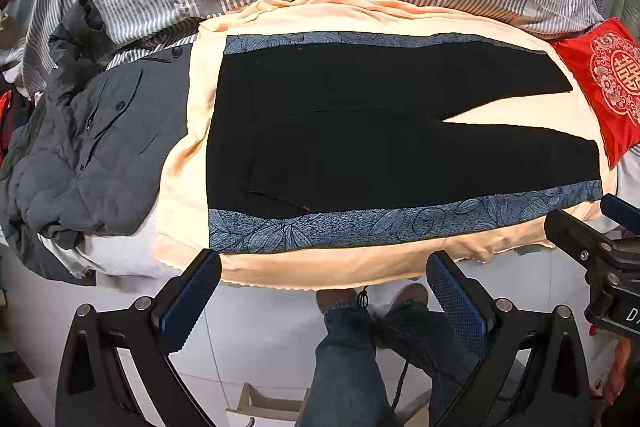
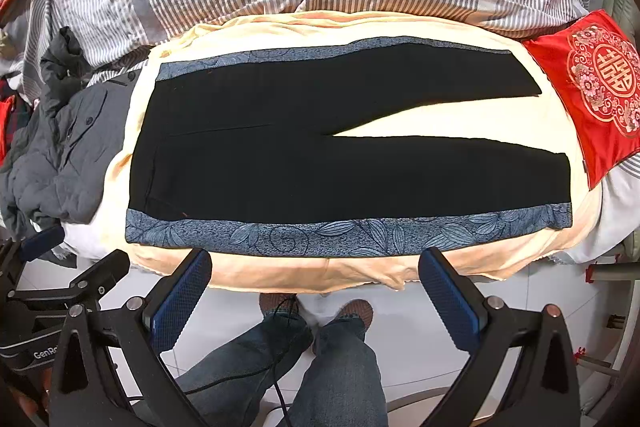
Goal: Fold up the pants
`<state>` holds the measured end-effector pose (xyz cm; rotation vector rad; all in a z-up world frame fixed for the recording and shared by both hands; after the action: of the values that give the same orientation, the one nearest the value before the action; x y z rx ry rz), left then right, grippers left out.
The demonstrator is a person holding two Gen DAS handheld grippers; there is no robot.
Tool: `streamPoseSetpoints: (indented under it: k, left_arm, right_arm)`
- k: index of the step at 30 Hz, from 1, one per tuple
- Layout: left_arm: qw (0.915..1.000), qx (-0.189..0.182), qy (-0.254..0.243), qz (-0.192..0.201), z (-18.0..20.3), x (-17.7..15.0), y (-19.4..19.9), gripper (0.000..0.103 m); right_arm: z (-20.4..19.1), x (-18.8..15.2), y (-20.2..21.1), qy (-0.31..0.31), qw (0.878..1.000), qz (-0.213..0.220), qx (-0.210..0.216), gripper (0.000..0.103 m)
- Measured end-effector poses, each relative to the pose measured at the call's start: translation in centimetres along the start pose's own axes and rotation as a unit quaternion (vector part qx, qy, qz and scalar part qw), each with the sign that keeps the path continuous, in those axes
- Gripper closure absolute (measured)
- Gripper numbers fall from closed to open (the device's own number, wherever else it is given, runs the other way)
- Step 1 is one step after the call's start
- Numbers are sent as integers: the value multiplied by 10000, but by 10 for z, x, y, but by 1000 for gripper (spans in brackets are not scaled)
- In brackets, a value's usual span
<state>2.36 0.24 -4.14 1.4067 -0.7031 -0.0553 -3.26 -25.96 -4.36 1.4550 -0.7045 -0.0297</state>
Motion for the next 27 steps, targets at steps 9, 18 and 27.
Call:
streamPoseSetpoints:
  k: [9,18,27]
  left_arm:
    - [10000,18,51,-80,-7,-1,-6,0]
    - [9999,14,106,-110,-10,1,-9,0]
    - [9998,27,133,-158,-10,-3,-12,0]
  right_arm:
    - [-4,0,-3,13,10000,-87,-16,0]
    - [-6,1,-6,23,9999,-141,-37,0]
    - [-4,-3,-9,14,9998,-207,-83,0]
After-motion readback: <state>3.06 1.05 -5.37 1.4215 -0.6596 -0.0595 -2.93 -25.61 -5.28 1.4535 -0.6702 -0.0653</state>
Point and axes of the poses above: each gripper's, at about its wrist camera, not at the fingertips, and y roughly against the way its jaws point, z to its right, x to its top, the point moved 7 cm from there along -y, roughly the way its jaws point, and after that the axes turned 13 degrees about z, right-handed, at the moved point
